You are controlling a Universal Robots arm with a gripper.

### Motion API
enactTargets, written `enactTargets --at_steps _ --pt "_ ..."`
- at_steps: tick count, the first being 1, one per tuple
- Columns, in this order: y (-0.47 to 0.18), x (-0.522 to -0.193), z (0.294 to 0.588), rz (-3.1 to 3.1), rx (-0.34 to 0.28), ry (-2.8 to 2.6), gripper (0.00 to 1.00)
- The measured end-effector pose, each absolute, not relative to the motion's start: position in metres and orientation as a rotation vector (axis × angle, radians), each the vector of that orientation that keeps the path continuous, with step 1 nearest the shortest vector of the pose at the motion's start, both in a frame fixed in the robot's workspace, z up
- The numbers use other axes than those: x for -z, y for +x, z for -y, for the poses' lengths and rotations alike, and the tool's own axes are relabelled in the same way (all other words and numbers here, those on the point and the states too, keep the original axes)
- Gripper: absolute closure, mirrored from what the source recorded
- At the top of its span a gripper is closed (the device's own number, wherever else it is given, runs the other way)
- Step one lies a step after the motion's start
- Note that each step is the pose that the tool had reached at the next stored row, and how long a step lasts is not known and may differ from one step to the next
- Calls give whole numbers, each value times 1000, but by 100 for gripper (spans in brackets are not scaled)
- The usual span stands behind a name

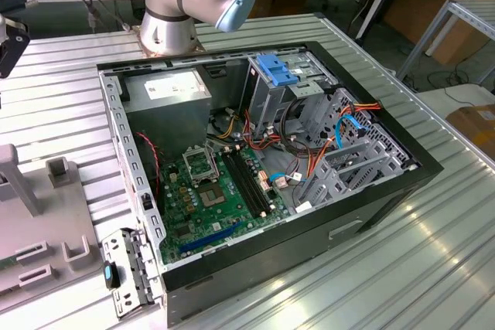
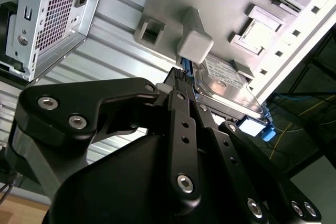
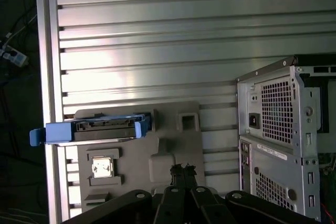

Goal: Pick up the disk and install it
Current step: 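Reach for the disk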

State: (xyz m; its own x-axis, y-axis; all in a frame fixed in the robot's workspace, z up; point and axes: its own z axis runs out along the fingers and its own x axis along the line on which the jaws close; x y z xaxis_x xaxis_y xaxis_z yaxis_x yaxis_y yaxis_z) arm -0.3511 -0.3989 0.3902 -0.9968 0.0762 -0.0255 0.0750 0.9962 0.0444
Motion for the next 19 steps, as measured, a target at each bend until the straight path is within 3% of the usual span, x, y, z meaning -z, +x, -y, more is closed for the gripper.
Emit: enactTargets --at_steps 19 --pt "-360 -389 399 -3111 -68 118 89"
